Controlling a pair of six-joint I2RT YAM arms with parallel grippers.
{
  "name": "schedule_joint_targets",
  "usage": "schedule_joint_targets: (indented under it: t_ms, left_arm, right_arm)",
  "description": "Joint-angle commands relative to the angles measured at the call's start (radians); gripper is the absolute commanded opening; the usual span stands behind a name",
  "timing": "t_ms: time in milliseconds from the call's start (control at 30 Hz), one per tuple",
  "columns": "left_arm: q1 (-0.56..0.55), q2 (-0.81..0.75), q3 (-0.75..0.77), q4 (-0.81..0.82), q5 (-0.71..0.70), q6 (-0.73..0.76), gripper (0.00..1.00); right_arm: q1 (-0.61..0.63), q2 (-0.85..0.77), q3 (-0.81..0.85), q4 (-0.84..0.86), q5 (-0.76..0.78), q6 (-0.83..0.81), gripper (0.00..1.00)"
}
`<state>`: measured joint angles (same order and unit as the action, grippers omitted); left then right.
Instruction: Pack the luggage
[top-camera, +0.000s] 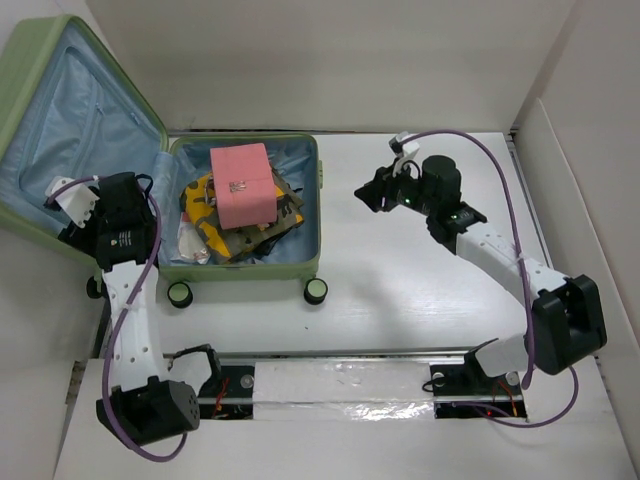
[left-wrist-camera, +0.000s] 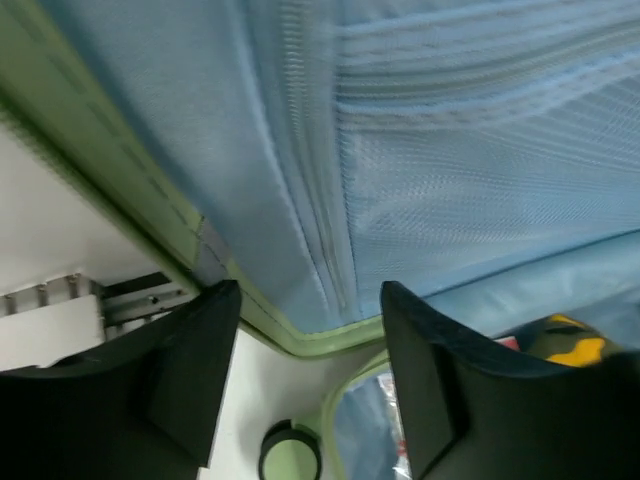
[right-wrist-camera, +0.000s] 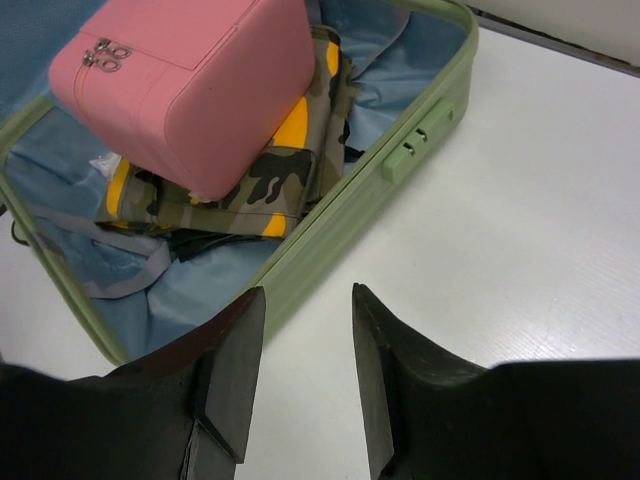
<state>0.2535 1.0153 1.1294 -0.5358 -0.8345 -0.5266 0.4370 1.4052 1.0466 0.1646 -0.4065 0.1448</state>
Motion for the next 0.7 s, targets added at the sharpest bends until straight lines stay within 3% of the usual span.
schedule_joint_targets:
  t_ms: [0,67,200,300,400,667]
  left_arm:
    - [0.013,-0.026,0.067,-0.076,-0.129,0.007,0.59]
    - [0.013,0.002,0.079,-0.07,-0.173,0.033,0.65]
    - [0.013,0.06,0.122,-0.043,-0.192,0.094,0.65]
    - [0.013,0.091,0.132,-0.116,-0.169,0.021,0.62]
    - [-0.005,0.014,0.141,-0.13,-0.106,-0.021,0.5]
    - [-0.023,-0.11,0.001,-0.18,-0.239,-0.035,0.51]
  right_arm:
    - [-0.003,0.018,0.03,0.013,-0.057,-0.016,0.47]
    - [-0.012,0.032,0.035,0.012,-0.064,-0.016,0.47]
    - [-0.012,0.04,0.036,0.01,-0.069,-0.022,0.47]
    - [-0.012,0.04,0.038,0.006,-0.054,-0.024,0.47]
    - [-0.012,0.058,0.05,0.004,-0.057,-0.027,0.47]
    - [-0.003,0.094,0.064,-0.027,-0.034,-0.039,0.47]
